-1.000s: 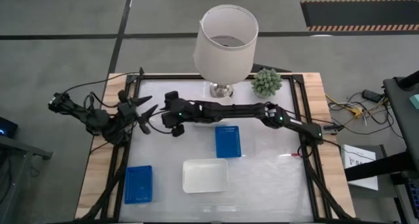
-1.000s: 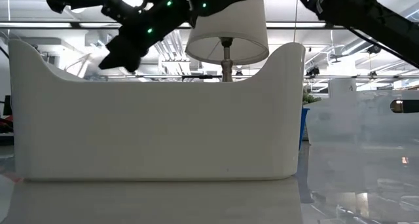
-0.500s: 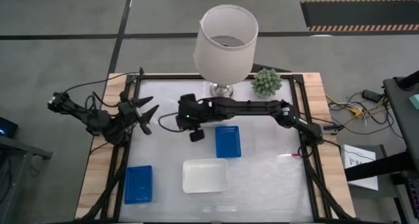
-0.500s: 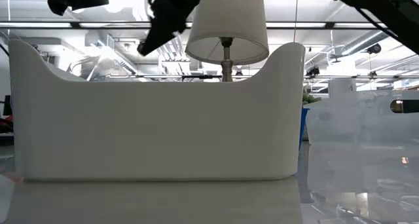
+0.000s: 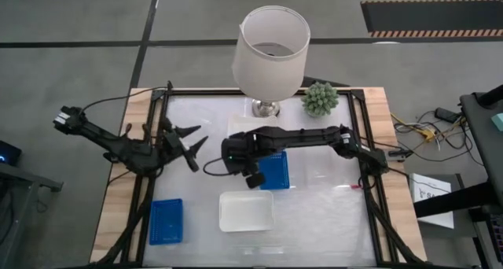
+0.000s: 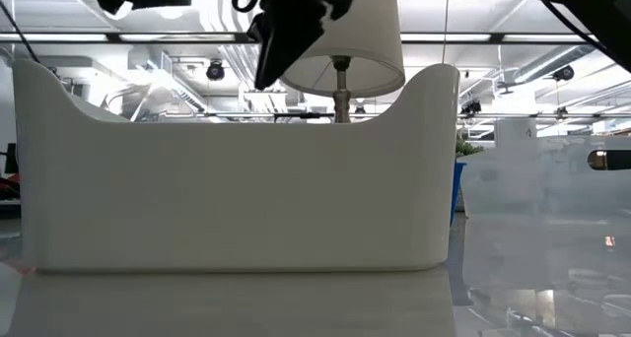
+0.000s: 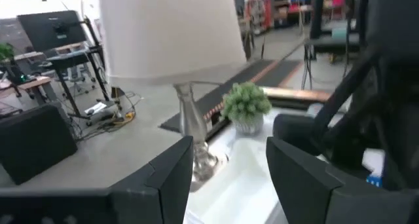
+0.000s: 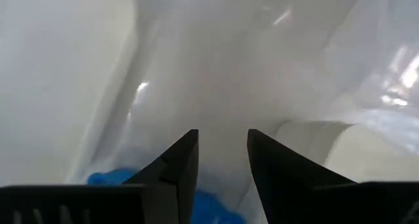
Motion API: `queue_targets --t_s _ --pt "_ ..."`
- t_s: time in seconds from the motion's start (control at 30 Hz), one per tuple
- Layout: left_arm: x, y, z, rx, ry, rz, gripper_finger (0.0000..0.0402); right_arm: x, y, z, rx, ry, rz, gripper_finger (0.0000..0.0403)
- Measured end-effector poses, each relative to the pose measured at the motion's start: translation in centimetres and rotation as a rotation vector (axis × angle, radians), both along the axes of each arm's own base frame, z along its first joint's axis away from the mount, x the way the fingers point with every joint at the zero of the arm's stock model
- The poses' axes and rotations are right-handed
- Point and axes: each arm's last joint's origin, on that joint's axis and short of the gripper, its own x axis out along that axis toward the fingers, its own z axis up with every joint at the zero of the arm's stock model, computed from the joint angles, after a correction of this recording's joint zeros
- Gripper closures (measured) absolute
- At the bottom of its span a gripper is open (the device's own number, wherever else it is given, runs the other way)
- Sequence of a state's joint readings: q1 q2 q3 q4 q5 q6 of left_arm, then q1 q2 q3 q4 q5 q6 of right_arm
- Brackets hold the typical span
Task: Stack baskets by color
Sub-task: Stack the bottom left transparent bin into the top left transparent bin
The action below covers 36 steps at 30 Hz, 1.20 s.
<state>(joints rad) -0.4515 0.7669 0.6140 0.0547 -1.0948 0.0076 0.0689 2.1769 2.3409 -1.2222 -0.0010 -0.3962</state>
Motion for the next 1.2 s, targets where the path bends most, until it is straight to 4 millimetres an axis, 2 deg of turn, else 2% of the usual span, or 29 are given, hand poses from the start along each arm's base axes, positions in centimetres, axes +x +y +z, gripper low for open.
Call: queue_targets --t_s 0.23,0.37,0.53,0.87,1.03,1.2 --pt "1.3 -0.6 0.5 0.01 0.021 0.005 0.0224 -1.4 1.4 0.5 0.007 0.059 0.013 0.0281" --pt "1.4 -0.7 0.8 0.005 0.012 0.006 0.0224 -3.0 1.4 1.0 0.023 0.052 -0.002 0.0283" --pt "1.2 -0.6 0.9 -0.019 -0.01 0.008 0.0224 -5.6 1.2 1.3 0.053 -0.076 -0.059 0.0283" --pt "2.1 -0.7 2.8 -0.072 -0.044 -0.02 0.0224 -11.9 0.8 -0.3 0.067 -0.381 -0.139 0.0283" --pt "3.8 -0.2 3.4 -0.151 0.06 -0.032 0.0224 -15.0 0.5 -0.1 0.066 -0.569 -0.089 0.0283" --pt "5.4 1.8 4.0 -0.396 0.338 -0.061 0.0224 -18.2 0.1 0.9 0.061 -0.712 -0.063 0.0283"
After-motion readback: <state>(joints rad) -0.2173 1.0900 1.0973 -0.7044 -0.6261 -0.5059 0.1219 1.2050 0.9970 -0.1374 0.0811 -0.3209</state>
